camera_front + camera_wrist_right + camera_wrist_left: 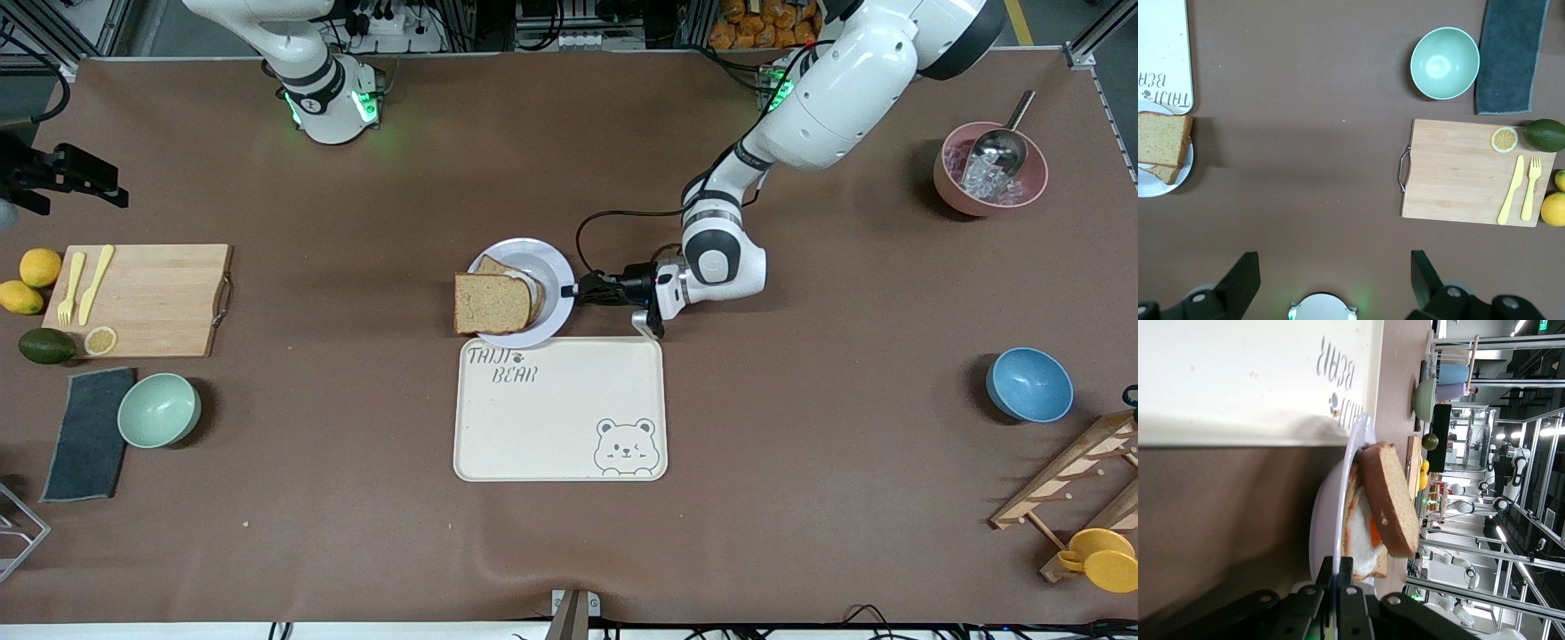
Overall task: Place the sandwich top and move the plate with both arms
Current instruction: 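Slide the plate with the left gripper onto the white bear tray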
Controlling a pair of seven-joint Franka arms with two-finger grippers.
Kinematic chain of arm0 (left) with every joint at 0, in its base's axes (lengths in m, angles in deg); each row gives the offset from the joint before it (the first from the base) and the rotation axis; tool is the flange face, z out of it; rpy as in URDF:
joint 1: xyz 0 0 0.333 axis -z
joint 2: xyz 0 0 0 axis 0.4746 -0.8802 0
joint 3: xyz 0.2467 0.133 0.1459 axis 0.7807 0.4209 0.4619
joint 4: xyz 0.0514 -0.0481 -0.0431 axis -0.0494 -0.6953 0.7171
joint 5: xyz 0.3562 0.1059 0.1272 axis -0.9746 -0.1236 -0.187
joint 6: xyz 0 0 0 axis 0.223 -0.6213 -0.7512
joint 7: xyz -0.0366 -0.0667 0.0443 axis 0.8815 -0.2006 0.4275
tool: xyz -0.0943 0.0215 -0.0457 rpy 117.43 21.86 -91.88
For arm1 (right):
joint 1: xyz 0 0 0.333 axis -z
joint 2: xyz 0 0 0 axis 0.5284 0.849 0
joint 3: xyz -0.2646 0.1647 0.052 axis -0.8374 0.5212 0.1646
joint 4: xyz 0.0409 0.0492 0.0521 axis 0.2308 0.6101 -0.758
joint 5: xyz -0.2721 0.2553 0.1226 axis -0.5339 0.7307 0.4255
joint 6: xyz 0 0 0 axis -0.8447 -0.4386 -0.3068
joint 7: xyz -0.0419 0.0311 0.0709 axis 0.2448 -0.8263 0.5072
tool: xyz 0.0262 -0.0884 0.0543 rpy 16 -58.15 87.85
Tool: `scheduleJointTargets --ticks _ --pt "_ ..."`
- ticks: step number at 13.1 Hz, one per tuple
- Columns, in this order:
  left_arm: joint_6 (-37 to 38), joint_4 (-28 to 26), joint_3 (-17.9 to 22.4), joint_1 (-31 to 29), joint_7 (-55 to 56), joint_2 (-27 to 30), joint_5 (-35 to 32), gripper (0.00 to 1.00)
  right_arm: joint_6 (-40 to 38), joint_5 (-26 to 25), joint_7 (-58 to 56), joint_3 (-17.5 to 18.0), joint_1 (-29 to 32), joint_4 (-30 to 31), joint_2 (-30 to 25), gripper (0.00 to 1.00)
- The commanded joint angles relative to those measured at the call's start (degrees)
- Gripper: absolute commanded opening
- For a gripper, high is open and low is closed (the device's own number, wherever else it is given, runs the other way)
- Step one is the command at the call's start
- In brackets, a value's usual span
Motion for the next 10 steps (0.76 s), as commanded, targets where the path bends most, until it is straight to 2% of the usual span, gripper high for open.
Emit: scheduleJointTargets --ticks 1,4,6,10 --pt "-0.07 -0.86 0.01 -1.07 -2.66 2.61 -0.87 0.0 -0.74 -1.13 -0.5 -0.06 -0.6 0.11 -0.91 1.0" --pt "0.72 -0.86 -0.34 -1.43 -4.44 3.31 -1.05 0.0 -0.83 -1.13 -0.5 0.03 -0.6 0.11 -0.99 1.0" --pt "1.77 -0.95 -0.34 -1.96 -4.44 4.45 -1.14 0.0 -1.1 -1.92 -0.33 1.34 -1.57 0.29 -0.82 1.0" --pt "4.76 -0.86 -0.34 -5.02 -4.26 6.92 -1.14 0.0 -1.1 -2.63 -0.59 1.09 -1.05 0.2 -0.91 1.0"
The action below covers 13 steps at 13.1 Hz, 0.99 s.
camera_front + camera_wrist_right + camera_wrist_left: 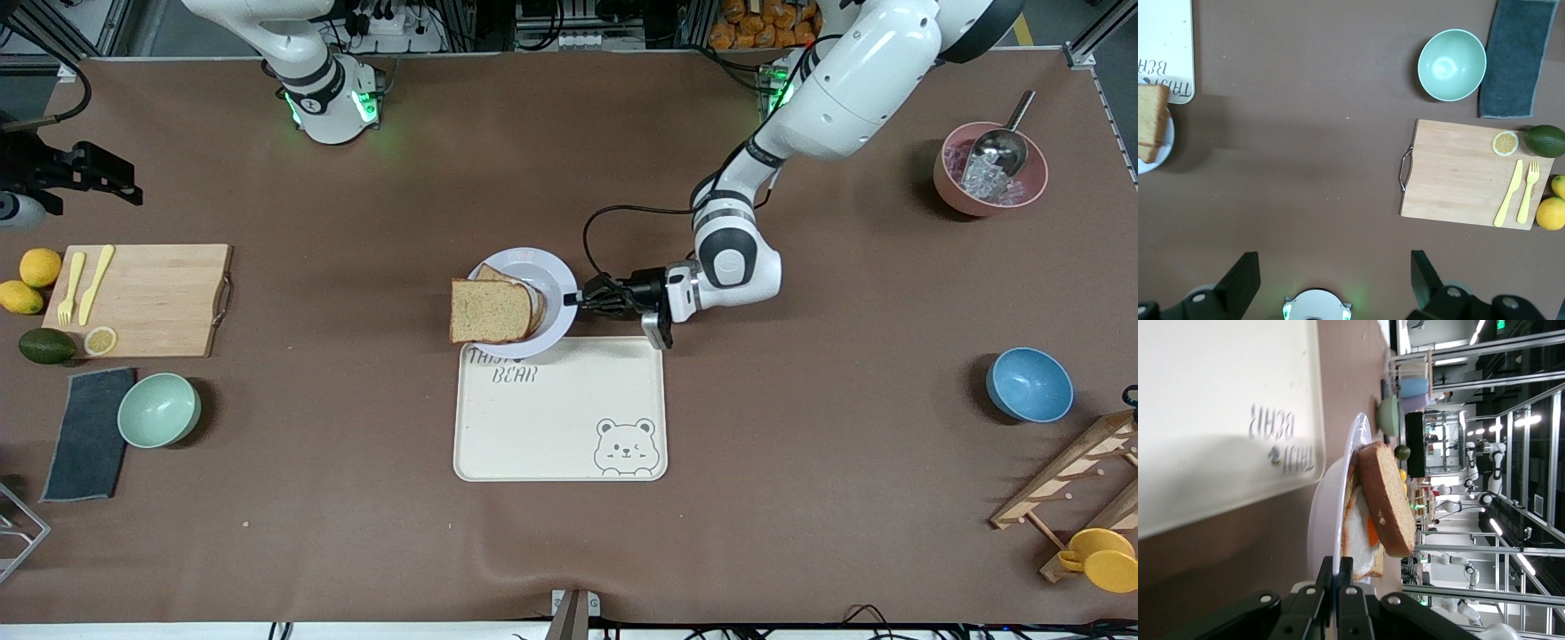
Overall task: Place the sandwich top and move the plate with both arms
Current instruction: 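Slide the plate with the left gripper onto the white bear tray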
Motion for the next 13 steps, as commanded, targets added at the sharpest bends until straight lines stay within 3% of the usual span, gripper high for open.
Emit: scheduleJointTargets --ticks 1,4,7,13 --pt "2.07 -0.58 -0.56 -3.62 0.39 2.83 -2.11 0.0 -0.51 -1.69 -0.28 -0.53 0.03 0.2 -0.99 1.0" --pt "4.86 2.49 -0.56 -8.45 4.68 2.58 -8.42 0.0 -0.51 -2.05 -4.47 -1.32 4.06 0.02 -1.17 1.0" --pt "7.94 10.31 -0.48 -12.94 12.76 0.21 -16.69 0.0 -0.69 0.32 -7.22 -1.32 8.03 0.2 -1.17 1.0" --pt "10.59 21.57 0.57 -16.38 14.55 -13.76 -21.63 0.0 -1.04 0.33 -7.22 -0.88 7.51 0.55 -2.22 1.0"
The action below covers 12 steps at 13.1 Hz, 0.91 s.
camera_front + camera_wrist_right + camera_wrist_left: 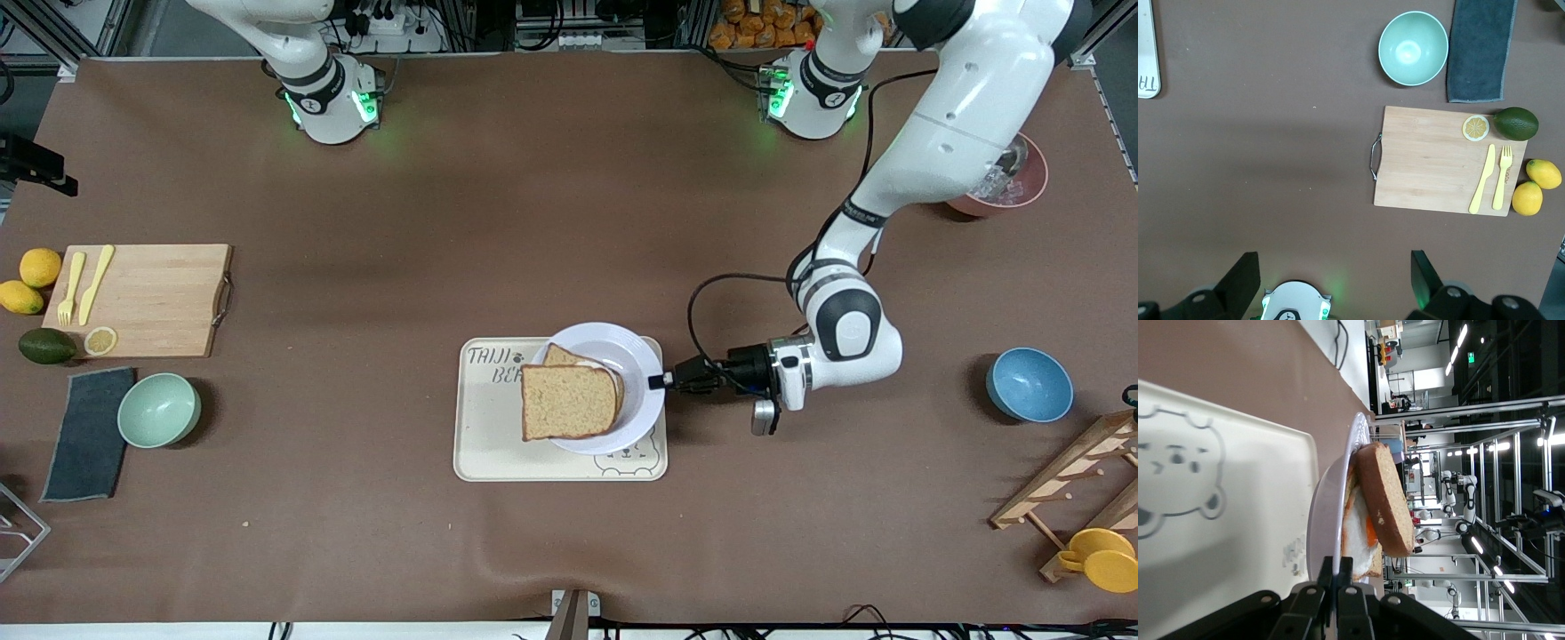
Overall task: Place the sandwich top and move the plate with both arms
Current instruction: 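Slide the plate with the left gripper onto the white bear tray, then open the left gripper and release the plate rim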
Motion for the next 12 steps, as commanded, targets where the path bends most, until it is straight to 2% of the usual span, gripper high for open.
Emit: scheduleJointTargets --ticks 1,6,11,12 --pt "2.04 6.69 0.43 0.12 0.58 -7.03 -1.71 0.0 -0.5 0.87 -0.15 0.42 0.03 0.6 -1.87 1.0" --pt "2.04 7.14 2.81 0.56 -0.21 -9.32 -4.68 0.0 -0.23 0.87 -0.15 0.24 0.21 0.25 -1.25 1.0" --pt "2.04 6.97 3.07 0.47 -0.21 -10.38 -6.46 0.0 -0.15 0.78 -0.15 0.33 -0.41 0.07 -1.34 1.0" --pt "2.04 6.97 3.68 0.47 -0.3 -10.38 -6.89 0.05 -0.15 0.78 -0.15 0.24 -0.93 0.16 -1.42 1.0"
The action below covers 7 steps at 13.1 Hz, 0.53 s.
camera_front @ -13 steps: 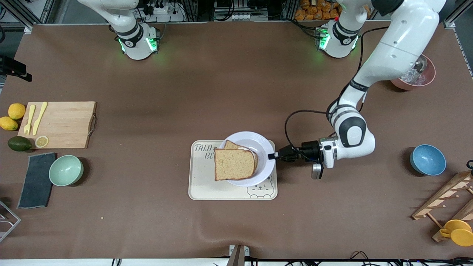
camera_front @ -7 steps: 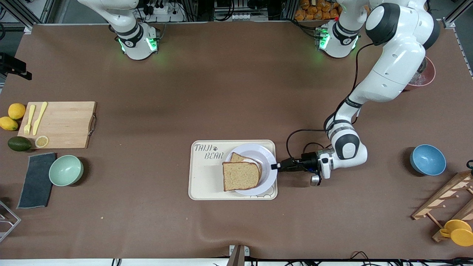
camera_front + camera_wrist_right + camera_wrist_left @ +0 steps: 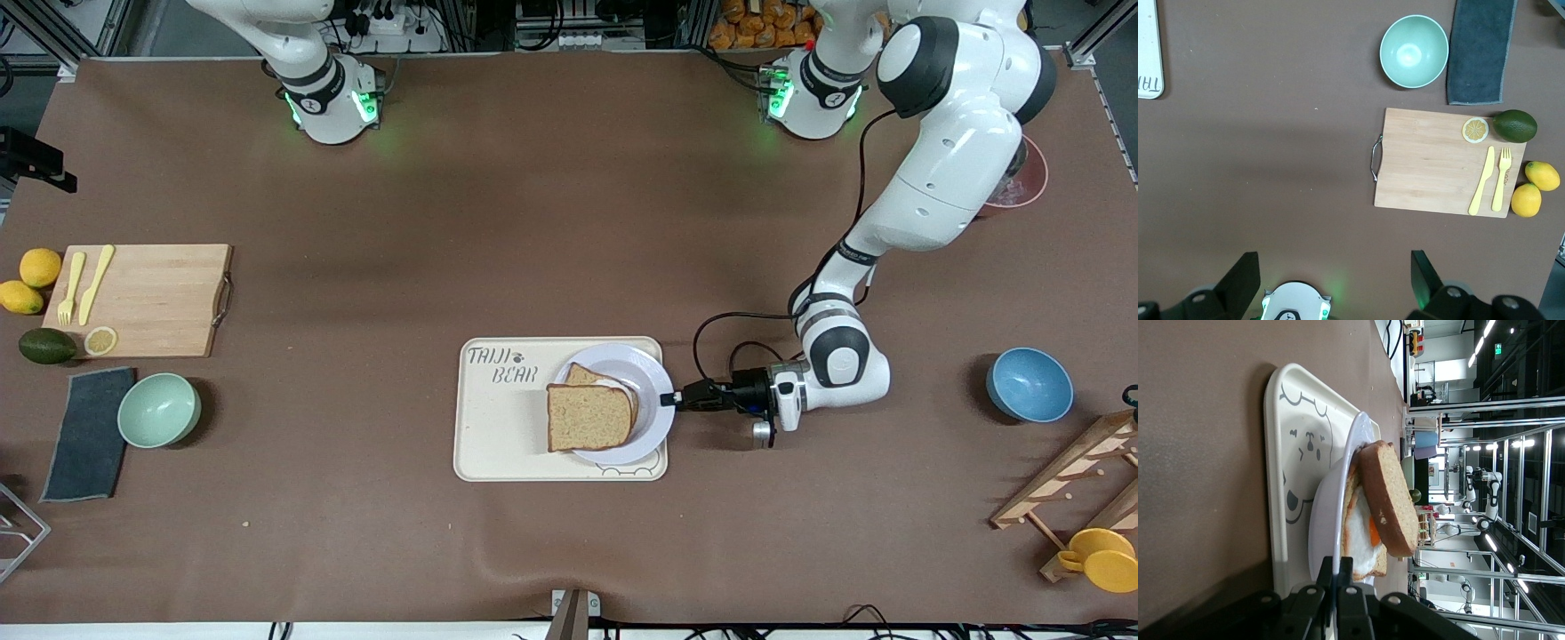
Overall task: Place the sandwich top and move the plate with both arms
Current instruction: 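Open the left gripper and release the plate rim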
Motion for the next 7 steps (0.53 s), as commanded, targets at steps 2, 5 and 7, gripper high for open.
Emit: scheduleJointTargets --ticks 2,5,7 --pt "1.15 0.91 1.54 0.13 0.09 -1.15 -2.75 0.28 0.01 -0.46 0.46 -1.84 -5.43 0.04 -0.62 1.0" --pt "1.15 0.83 1.54 -0.22 0.27 -1.15 -4.51 0.62 0.1 0.67 0.55 -8.89 -10.04 0.04 -0.79 1.0" --pt "1.24 0.65 1.63 -0.3 0.36 -0.89 -4.51 0.68 0.19 0.59 0.55 -8.8 -10.04 0.04 -0.88 1.0"
